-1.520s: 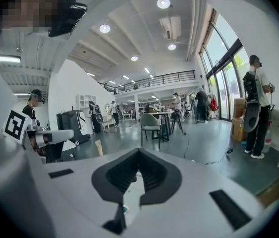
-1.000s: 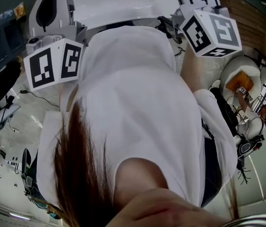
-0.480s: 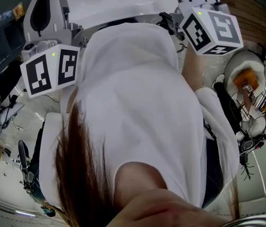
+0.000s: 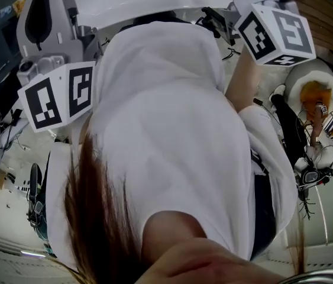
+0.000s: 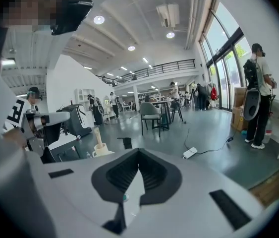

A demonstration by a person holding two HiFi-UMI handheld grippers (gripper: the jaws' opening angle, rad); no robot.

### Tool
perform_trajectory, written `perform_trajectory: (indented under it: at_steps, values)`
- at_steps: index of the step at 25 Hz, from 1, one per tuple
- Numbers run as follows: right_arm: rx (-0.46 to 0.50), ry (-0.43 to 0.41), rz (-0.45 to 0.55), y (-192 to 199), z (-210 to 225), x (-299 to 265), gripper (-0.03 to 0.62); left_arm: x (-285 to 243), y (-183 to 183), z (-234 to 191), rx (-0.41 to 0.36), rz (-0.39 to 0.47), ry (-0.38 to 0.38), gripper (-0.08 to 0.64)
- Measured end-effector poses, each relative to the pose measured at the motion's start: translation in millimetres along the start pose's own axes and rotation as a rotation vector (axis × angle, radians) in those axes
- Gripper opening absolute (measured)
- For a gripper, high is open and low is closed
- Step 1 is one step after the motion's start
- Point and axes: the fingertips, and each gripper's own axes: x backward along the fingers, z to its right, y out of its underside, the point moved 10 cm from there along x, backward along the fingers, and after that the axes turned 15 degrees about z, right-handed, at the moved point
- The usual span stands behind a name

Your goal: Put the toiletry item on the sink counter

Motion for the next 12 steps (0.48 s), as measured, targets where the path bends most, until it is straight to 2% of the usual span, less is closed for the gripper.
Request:
perform_trajectory:
  at_steps: [6, 12]
  values:
    - [-0.023, 0.003, 0.006, 9, 3, 5, 0.005, 2, -5, 10, -0.022, -0.028, 0.028, 0.009]
    - [-0.049, -0.004, -0.009, 17, -5, 6, 0.005, 3, -10, 9, -0.033, -0.034, 0.026, 0.009]
